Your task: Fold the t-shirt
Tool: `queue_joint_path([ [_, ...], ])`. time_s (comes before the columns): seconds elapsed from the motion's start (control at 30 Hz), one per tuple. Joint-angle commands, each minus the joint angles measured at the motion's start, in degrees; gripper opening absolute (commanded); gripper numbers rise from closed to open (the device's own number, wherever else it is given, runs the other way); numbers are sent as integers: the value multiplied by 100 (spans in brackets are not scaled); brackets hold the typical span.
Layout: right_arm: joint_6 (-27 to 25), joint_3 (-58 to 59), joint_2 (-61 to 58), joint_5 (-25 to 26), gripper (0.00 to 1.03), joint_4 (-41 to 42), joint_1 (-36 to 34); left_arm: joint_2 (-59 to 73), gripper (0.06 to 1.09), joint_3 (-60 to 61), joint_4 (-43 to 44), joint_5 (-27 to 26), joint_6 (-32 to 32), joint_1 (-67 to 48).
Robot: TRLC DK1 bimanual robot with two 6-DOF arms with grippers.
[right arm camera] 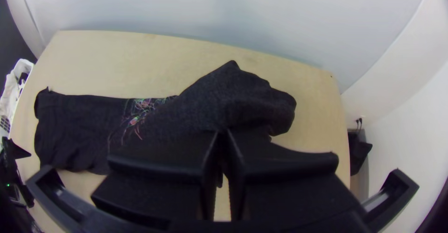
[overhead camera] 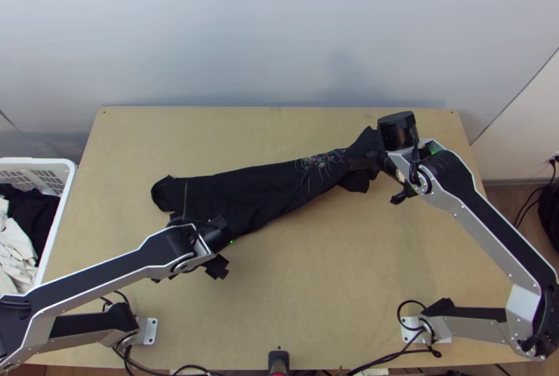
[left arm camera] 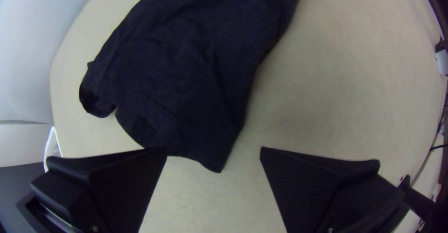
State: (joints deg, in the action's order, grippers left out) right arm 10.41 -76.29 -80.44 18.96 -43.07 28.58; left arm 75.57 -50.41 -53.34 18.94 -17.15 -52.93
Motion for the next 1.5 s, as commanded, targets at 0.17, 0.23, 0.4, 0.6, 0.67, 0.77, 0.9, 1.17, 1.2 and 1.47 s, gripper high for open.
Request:
queue_joint_path([
  [0.17, 75, 202, 90, 64, 3, -9, 78, -60, 103, 576, 447, 215, 18, 142],
  [0.23, 84, 211, 90, 64, 3, -9, 87, -86, 103, 629, 456, 215, 18, 142],
  [0.4, 136, 264, 90, 99, 3, -9, 113, -306, 79, 752, 738, 215, 54, 107],
  [0.6, 180, 264, 134, 169, 3, -17, 192, -376, 68, 937, 957, 163, 159, 107],
  [0.67, 180, 264, 161, 187, 3, -44, 192, -368, 68, 981, 957, 154, 159, 107],
  [0.77, 189, 282, 178, 213, 3, -105, 183, -350, 68, 1060, 957, 119, 159, 107],
  [0.9, 189, 308, 240, 222, 3, -114, 192, -341, 68, 1236, 975, 92, 159, 116],
  [1.17, 189, 308, 319, 257, 3, -158, 218, -306, 41, 1447, 1256, -48, 168, 125],
  [1.2, 180, 299, 319, 257, 3, -167, 218, -288, 41, 1464, 1274, -57, 168, 125],
  [1.47, 268, 299, 407, 319, 3, -307, 289, -245, 9, 1534, 1722, -57, 335, 318],
])
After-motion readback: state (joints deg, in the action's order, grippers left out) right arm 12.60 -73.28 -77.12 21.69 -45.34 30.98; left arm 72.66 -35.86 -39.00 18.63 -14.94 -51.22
